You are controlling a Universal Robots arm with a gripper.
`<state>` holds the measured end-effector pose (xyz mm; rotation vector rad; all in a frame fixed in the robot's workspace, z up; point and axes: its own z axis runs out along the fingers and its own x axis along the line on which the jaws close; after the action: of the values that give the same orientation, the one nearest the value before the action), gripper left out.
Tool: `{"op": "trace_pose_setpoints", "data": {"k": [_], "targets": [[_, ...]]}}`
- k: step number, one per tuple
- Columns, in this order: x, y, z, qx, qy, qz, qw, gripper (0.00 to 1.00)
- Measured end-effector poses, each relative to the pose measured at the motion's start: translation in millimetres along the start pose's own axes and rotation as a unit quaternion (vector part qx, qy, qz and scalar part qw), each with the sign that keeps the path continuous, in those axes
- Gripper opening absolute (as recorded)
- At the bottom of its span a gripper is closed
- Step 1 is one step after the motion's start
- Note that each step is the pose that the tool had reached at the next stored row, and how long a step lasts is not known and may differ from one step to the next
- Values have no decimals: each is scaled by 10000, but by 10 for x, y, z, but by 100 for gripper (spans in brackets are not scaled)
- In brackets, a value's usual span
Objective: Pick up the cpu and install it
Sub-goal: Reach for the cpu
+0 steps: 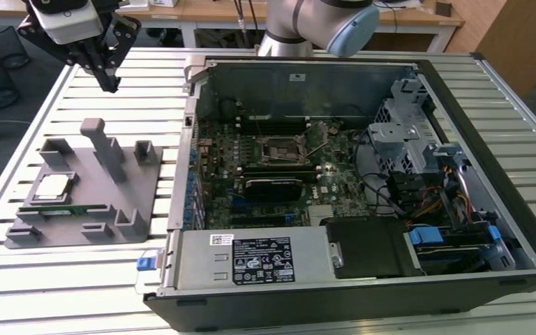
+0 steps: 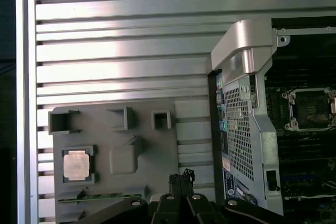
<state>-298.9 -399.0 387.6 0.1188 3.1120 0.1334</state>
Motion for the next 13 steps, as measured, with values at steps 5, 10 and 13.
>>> {"op": "trace_pose_setpoints", "data": {"k": [5, 10, 13], "targets": [[23, -2, 2, 0, 0, 0, 10000, 11], [44, -4, 4, 0, 0, 0, 10000, 11], [59, -5, 6, 0, 0, 0, 10000, 11]]}}
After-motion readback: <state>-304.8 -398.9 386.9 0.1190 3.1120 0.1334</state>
